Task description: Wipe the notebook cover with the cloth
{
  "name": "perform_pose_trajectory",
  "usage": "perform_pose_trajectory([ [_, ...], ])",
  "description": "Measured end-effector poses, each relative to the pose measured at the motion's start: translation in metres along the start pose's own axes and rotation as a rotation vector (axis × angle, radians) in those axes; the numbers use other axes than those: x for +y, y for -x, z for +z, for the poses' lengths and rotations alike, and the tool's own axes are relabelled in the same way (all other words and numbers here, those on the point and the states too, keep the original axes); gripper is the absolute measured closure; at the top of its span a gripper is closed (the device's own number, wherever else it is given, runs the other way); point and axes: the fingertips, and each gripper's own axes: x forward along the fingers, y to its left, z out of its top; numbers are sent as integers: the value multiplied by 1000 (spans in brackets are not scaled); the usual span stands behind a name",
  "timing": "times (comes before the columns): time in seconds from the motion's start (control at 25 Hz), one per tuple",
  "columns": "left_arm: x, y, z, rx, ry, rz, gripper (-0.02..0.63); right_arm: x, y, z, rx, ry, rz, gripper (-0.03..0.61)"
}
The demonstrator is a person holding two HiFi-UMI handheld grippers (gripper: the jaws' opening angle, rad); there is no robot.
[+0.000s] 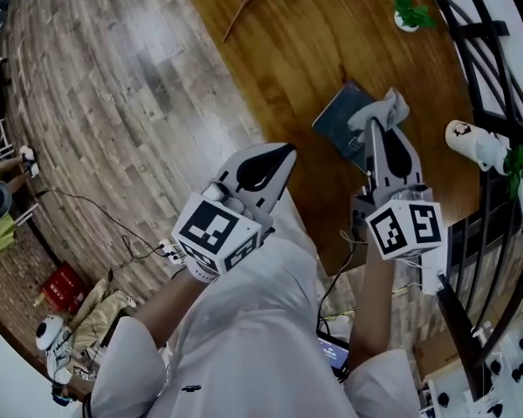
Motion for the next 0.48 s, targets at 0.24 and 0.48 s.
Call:
perform_pose_trajectory([
  [0.24,10,-19,-9,25,-14,9,594,-20,-25,-27,51,-58,17,537],
  [0.48,28,-41,-28,57,-2,28,594,-42,-50,-55,119,-90,10,538],
])
